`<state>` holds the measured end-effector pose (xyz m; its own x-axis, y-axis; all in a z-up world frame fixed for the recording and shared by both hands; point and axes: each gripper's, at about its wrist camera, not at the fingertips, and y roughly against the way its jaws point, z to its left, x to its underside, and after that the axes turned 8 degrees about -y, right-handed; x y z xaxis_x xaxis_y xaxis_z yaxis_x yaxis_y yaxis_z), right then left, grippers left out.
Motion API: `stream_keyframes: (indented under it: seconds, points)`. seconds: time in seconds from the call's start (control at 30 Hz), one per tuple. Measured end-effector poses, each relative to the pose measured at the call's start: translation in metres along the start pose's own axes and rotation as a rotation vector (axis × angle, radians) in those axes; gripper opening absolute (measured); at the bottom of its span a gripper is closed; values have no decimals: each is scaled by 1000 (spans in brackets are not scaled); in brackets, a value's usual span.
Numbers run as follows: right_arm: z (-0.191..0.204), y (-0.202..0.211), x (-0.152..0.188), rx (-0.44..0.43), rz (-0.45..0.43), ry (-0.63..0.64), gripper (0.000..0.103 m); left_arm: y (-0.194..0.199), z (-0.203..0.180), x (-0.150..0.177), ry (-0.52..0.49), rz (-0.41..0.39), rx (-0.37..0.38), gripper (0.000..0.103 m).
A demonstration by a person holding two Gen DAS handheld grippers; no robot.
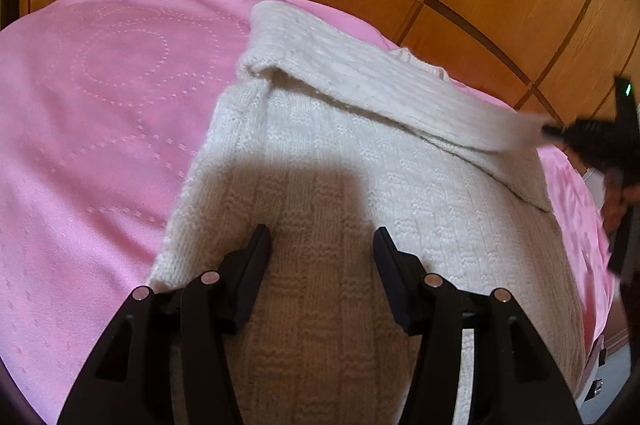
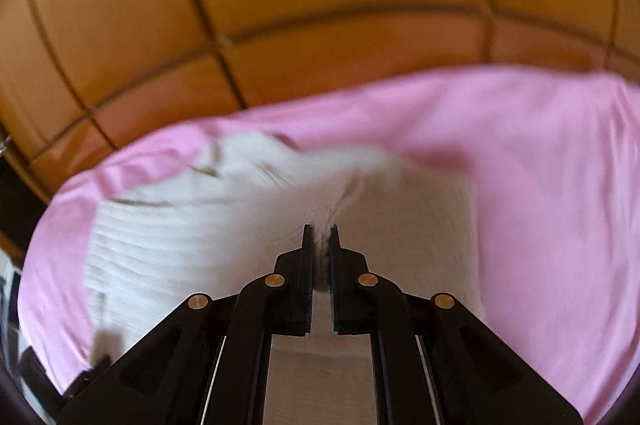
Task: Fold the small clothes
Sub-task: 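Grasp the other sleeve with the right gripper and lay it across the folded body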
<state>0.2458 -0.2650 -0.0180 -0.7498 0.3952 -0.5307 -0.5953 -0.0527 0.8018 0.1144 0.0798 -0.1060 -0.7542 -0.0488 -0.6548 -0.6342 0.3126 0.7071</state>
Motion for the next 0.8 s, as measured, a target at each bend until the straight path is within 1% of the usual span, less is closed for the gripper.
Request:
stream_keyframes:
  seconds: [0.1,0.17,0.23,0.33,0.43,0.47,0.5,0.53,0.57,0.6,0.7,0.73,0.8]
  points:
    - [-24,-20,15,36,52,-39,5,0,-5,-6,-12,33,-18,53]
    - [-29,-26,25,61,59,-41,5,3,-7,-11,-10,56,-21,53]
    - [-35,-33,30,65,60,-66,5,8,-6,-17,11,75,-10,53]
    - [-36,-36,33,66,61,-45,5,16,-5,-28,16,53,2,53]
    - [-36,-27,33,42,41,-41,6,23,-10,-48,-18,16,-3,53]
    - [-37,-20,34,59,26,-35,15,25,-10,-58,-32,-8,0,53]
    - [-35,-13,34,82,-2,-21,22,27,-11,-65,-40,-23,0,53]
    - [-33,-6,34,87,-27,-6,37,27,-10,-72,-47,-38,-4,53]
    - [-28,2,34,76,-59,17,47,26,-9,-80,-51,-49,-12,52]
    - [-19,9,35,56,-79,50,49,21,-7,-91,-48,-59,-17,51]
    - [2,8,35,14,-68,125,49,5,0,-121,-32,-69,0,50]
    - [9,5,36,5,-62,149,49,-2,0,-131,-30,-69,4,48]
    - [20,-9,35,13,-45,181,49,-13,0,-147,-23,-65,15,47]
